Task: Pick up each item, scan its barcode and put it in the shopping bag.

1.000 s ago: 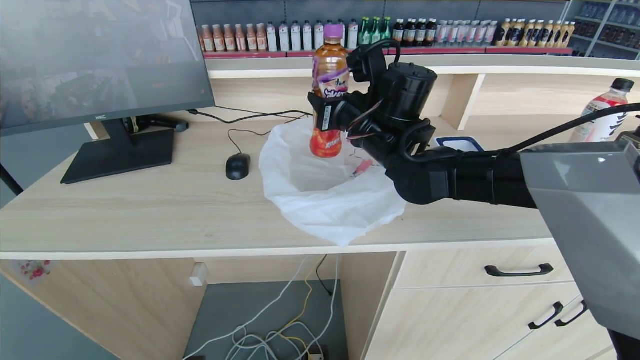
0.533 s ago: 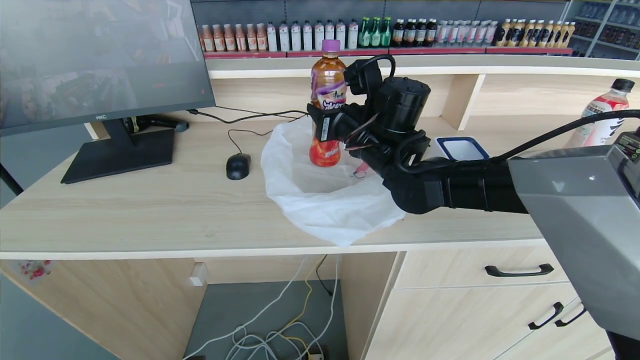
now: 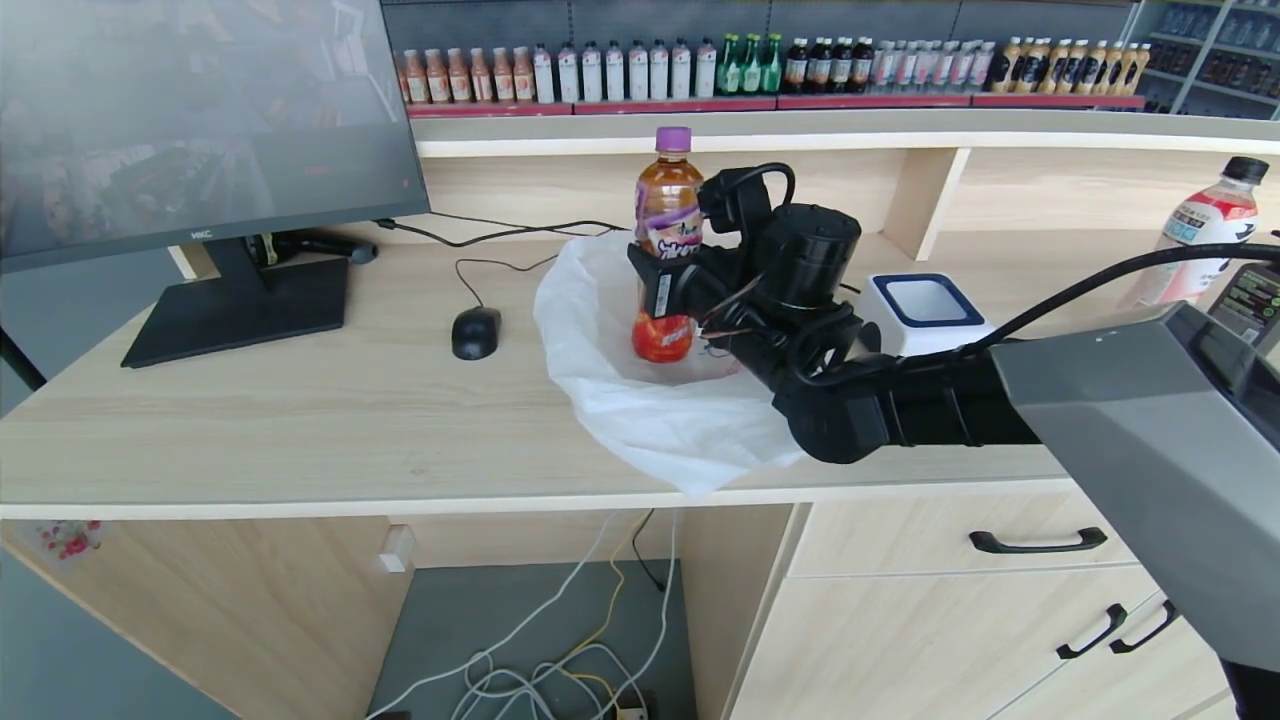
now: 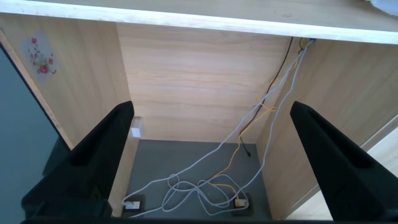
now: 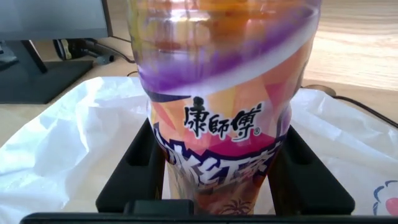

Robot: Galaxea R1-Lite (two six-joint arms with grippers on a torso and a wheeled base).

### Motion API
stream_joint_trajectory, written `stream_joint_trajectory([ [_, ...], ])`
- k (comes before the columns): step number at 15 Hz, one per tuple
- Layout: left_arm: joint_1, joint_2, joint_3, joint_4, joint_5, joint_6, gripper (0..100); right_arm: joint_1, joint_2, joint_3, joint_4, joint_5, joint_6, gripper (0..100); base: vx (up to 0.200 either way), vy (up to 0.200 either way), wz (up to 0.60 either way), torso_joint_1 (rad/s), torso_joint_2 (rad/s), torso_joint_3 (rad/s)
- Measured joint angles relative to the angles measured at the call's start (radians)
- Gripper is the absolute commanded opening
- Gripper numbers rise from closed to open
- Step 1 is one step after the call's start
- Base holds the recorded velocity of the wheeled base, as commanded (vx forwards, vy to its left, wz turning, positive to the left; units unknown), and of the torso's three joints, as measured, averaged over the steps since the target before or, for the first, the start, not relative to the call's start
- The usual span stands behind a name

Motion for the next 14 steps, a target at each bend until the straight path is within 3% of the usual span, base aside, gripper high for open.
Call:
stream_joint_trajectory([
  [14,0.000,0.000,0.000,0.000,0.000,0.000,100,-0.001,-0.016,0.134,-0.101,0.001,-0.001,0,0.000,0.000,0.00,0.000,0.00,0.000],
])
